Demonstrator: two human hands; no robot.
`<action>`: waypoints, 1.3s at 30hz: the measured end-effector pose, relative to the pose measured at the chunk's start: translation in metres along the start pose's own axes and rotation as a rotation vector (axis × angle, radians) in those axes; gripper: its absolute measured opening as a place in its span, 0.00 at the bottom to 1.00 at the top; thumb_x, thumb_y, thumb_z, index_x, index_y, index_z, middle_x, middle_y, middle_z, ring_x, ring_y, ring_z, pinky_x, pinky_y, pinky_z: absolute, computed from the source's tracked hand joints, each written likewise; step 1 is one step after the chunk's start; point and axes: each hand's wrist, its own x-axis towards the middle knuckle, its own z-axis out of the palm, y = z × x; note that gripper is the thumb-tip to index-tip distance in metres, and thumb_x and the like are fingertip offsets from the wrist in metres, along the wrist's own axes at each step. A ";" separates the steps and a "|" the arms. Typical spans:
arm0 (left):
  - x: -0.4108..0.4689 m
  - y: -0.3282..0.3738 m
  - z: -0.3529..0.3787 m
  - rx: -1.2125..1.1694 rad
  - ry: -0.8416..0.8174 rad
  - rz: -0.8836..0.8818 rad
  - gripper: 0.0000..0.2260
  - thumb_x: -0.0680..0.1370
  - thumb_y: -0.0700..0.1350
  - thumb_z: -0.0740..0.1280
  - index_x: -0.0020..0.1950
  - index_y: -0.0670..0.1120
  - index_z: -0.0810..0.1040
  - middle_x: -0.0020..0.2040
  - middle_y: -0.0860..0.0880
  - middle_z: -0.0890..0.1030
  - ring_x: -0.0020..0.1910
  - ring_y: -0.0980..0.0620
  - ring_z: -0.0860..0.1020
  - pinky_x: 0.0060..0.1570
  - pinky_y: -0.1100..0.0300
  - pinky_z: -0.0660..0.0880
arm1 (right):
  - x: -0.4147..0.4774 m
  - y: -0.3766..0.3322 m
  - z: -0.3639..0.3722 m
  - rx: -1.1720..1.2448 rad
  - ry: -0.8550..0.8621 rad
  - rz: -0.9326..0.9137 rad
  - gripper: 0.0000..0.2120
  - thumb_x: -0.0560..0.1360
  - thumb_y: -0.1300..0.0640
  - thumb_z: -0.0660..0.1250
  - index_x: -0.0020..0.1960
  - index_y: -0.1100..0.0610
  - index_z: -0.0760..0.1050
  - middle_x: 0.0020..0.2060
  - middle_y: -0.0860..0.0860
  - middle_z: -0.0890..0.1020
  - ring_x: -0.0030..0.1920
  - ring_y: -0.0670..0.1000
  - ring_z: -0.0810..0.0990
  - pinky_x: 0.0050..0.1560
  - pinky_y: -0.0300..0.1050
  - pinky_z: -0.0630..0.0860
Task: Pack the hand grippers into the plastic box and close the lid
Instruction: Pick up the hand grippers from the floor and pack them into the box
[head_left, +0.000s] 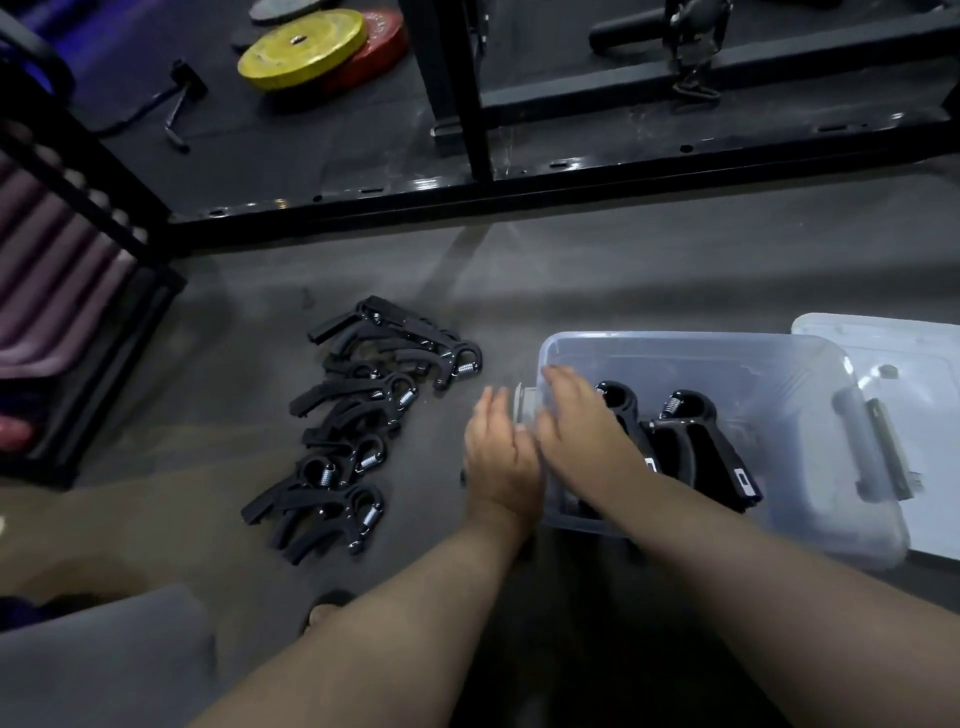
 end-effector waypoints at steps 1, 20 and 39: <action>0.003 -0.009 -0.006 0.002 0.043 -0.121 0.26 0.78 0.49 0.52 0.74 0.41 0.66 0.74 0.42 0.65 0.74 0.45 0.62 0.72 0.57 0.54 | -0.002 -0.007 0.009 -0.012 -0.025 -0.037 0.30 0.74 0.54 0.54 0.75 0.64 0.63 0.75 0.59 0.65 0.76 0.58 0.61 0.76 0.49 0.57; -0.009 -0.093 0.021 0.352 -0.393 -0.525 0.23 0.77 0.54 0.65 0.66 0.45 0.64 0.67 0.42 0.67 0.68 0.40 0.65 0.65 0.48 0.64 | -0.021 -0.005 0.040 -0.111 -0.126 -0.089 0.27 0.81 0.59 0.54 0.79 0.58 0.55 0.80 0.48 0.47 0.78 0.53 0.35 0.78 0.50 0.45; 0.021 -0.042 -0.038 -0.032 0.062 -0.541 0.14 0.82 0.42 0.57 0.60 0.33 0.74 0.56 0.35 0.78 0.58 0.35 0.76 0.55 0.51 0.73 | -0.019 -0.012 0.021 0.095 -0.171 -0.019 0.24 0.82 0.55 0.53 0.78 0.58 0.59 0.79 0.50 0.55 0.79 0.52 0.43 0.78 0.52 0.49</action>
